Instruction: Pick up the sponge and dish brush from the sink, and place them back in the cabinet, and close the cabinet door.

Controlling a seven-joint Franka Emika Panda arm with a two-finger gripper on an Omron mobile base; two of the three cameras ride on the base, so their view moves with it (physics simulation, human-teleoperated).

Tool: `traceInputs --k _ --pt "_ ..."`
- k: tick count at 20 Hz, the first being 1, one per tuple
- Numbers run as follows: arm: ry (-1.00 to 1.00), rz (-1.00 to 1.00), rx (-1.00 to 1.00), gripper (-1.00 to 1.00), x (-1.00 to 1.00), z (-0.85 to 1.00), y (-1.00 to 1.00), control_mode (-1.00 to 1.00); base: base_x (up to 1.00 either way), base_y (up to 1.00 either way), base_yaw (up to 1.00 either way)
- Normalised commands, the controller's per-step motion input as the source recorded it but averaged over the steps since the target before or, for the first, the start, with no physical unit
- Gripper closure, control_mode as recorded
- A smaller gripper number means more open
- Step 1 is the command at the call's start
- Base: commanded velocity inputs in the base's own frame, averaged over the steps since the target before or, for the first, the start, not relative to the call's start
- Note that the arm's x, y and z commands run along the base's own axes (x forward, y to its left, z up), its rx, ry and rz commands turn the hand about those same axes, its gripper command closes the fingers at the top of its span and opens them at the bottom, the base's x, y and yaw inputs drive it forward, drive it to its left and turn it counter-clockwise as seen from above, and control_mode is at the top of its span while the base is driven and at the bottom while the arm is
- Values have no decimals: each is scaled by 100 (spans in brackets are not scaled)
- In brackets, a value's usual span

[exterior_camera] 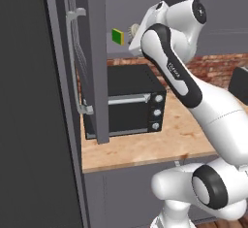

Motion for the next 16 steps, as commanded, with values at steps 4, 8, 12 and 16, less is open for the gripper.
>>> traceInputs --k 4,8,12,16 --pt "2 0 9 100 23 0 0 -100 0 0 0" --pt "7 0 12 100 5 -6 2 -100 0 0 0" --pt "2 0 10 100 7 -7 0 -100 0 0 0" --pt "0 0 7 100 14 -2 0 -100 0 0 0"
